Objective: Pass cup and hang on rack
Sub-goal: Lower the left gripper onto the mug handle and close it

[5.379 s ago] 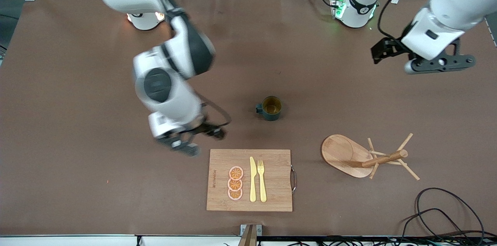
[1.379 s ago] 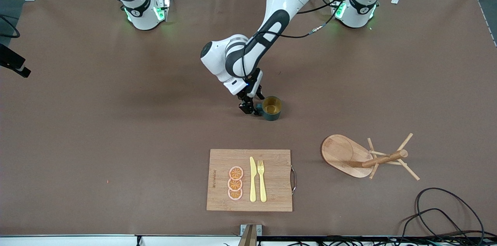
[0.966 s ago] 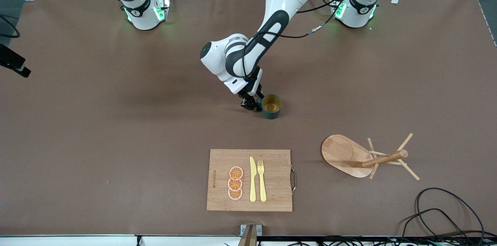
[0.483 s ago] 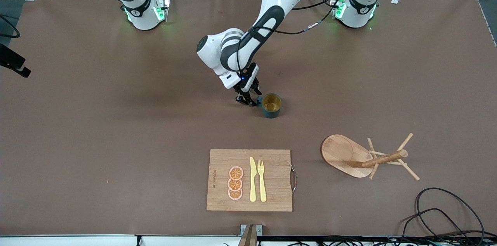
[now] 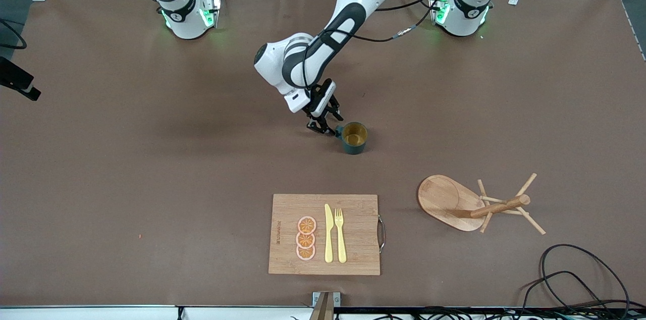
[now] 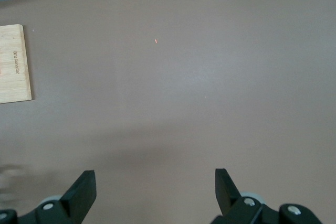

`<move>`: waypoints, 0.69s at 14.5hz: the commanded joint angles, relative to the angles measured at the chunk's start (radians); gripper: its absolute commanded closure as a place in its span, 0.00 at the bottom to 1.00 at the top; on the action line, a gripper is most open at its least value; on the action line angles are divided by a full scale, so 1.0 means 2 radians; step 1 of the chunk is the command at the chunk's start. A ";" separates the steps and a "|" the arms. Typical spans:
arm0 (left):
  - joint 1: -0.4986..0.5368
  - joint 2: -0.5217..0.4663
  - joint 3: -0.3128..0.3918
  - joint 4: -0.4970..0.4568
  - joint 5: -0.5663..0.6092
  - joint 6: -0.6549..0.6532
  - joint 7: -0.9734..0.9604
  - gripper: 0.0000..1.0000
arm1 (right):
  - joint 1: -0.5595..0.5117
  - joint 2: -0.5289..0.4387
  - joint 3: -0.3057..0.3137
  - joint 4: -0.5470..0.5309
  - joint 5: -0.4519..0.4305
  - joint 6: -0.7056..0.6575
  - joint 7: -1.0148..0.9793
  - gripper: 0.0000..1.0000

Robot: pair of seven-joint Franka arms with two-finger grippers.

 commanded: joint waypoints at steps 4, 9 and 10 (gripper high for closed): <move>-0.004 -0.003 0.013 0.008 0.007 -0.001 0.025 0.41 | 0.003 0.002 0.000 0.007 -0.007 -0.006 -0.002 0.00; -0.004 -0.003 0.016 0.008 0.021 0.017 0.026 0.40 | 0.003 0.002 0.000 0.007 -0.007 -0.006 -0.001 0.00; -0.004 -0.004 0.020 0.008 0.025 0.017 0.032 0.40 | 0.003 0.002 0.000 0.007 -0.007 -0.005 -0.001 0.00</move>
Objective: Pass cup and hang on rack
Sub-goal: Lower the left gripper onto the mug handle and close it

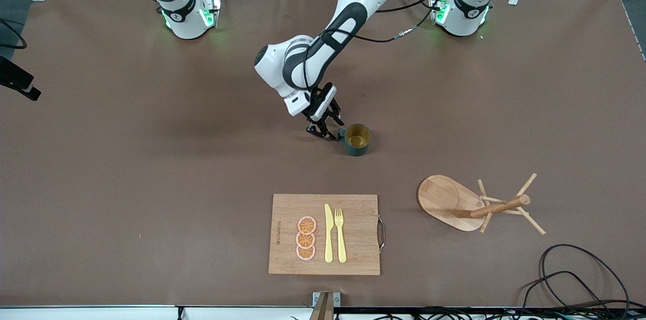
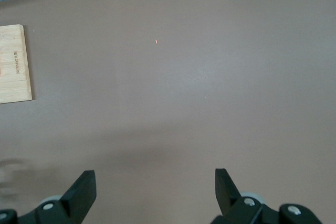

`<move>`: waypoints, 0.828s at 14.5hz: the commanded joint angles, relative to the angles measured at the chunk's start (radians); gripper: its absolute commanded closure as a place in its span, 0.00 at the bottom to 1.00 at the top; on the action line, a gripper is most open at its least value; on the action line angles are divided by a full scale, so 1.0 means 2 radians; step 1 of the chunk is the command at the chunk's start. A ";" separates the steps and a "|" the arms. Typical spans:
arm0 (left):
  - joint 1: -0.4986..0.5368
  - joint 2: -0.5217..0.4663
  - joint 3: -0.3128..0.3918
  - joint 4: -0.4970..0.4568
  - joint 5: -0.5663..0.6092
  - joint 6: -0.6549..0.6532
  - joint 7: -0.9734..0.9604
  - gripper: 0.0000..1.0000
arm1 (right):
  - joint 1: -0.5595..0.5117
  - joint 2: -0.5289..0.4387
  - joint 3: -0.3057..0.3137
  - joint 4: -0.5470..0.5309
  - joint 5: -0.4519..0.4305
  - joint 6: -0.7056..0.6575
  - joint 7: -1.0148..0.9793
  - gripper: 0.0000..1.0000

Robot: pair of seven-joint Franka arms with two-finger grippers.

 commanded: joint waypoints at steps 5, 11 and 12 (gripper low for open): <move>-0.004 -0.010 0.013 0.001 0.009 -0.005 0.020 0.42 | 0.003 0.002 0.000 0.007 -0.007 -0.006 -0.002 0.00; -0.003 -0.017 0.011 0.000 -0.008 -0.025 0.019 0.55 | 0.003 0.002 0.000 0.007 -0.007 -0.006 -0.001 0.00; -0.002 -0.018 0.011 0.000 -0.014 -0.025 0.019 0.59 | 0.003 0.002 0.000 0.007 -0.007 -0.006 -0.001 0.00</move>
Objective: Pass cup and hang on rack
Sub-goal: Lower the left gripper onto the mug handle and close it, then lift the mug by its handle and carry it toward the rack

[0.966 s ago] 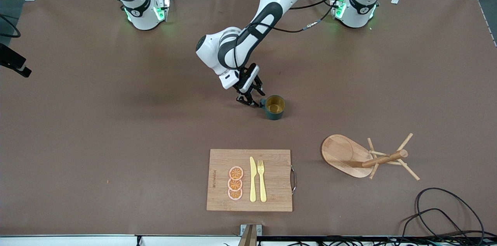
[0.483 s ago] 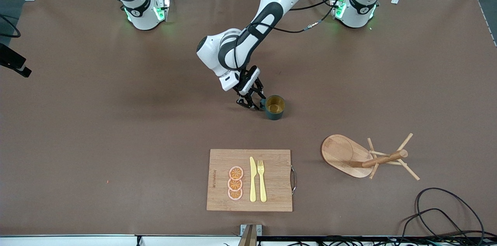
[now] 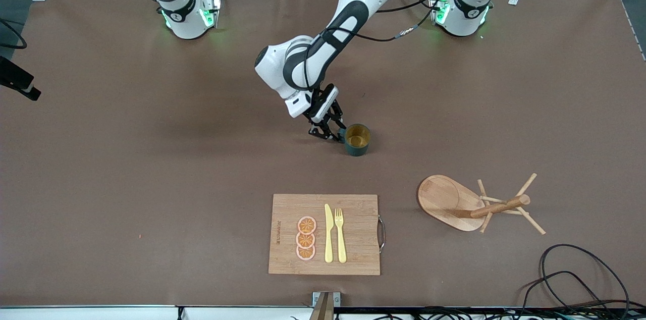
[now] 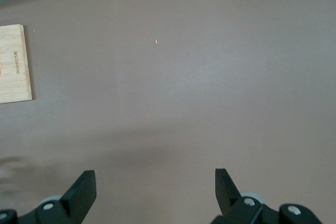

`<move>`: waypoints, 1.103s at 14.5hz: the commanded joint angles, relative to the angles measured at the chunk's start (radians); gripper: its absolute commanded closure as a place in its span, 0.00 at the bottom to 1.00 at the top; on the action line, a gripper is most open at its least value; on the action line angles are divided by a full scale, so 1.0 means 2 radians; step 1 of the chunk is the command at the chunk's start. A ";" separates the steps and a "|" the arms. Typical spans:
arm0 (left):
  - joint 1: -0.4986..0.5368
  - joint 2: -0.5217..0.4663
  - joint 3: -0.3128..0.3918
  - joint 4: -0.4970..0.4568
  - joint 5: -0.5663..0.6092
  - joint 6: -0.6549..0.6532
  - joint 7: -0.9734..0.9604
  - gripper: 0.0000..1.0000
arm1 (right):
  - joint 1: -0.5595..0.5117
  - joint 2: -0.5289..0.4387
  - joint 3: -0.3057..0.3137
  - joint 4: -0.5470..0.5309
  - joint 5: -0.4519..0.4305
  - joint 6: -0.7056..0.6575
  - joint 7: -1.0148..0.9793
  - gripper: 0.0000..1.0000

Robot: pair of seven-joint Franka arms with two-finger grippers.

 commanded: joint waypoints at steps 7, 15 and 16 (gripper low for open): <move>0.013 -0.035 -0.001 -0.001 -0.049 -0.010 0.037 1.00 | 0.003 0.002 0.000 0.007 -0.007 -0.005 -0.001 0.00; 0.111 -0.204 -0.002 -0.001 -0.229 -0.010 0.205 1.00 | 0.003 0.001 0.000 0.007 -0.007 -0.006 -0.001 0.00; 0.131 -0.220 -0.002 -0.001 -0.259 -0.010 0.235 1.00 | 0.003 0.001 0.000 0.007 -0.007 -0.006 -0.002 0.00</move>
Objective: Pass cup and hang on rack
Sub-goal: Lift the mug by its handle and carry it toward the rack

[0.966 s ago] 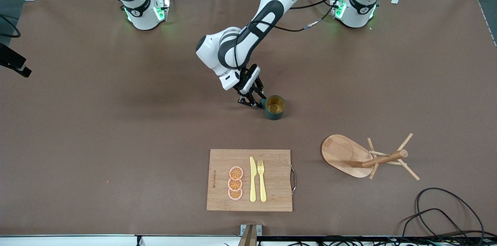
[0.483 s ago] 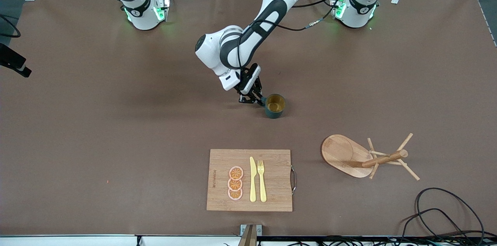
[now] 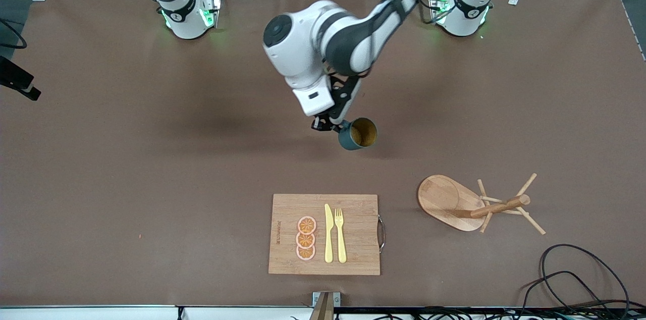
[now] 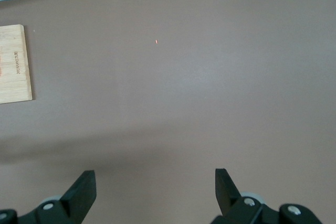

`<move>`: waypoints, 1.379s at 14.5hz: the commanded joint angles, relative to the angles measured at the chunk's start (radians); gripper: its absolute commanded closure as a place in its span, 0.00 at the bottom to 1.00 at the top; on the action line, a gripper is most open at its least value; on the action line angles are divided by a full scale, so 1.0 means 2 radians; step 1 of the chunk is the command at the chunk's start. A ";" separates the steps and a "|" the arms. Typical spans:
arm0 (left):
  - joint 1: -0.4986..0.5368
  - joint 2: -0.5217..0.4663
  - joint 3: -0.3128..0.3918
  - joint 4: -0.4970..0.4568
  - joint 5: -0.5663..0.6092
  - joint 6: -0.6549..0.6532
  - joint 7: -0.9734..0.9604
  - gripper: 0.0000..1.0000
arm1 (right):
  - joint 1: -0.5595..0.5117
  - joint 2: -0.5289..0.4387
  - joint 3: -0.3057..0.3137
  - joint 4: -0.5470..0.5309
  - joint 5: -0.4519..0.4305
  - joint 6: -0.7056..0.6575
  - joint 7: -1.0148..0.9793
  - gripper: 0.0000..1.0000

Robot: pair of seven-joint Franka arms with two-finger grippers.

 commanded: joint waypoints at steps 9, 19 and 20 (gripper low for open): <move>0.159 -0.095 -0.005 -0.019 -0.251 0.026 0.140 1.00 | 0.002 0.001 -0.001 0.006 -0.007 -0.005 -0.002 0.00; 0.283 -0.108 -0.005 -0.019 -0.478 0.020 0.151 1.00 | 0.008 0.000 0.001 0.002 -0.007 -0.015 -0.003 0.00; 0.293 -0.108 -0.005 -0.019 -0.504 0.020 0.165 1.00 | 0.008 -0.001 0.001 0.001 -0.007 -0.012 -0.003 0.00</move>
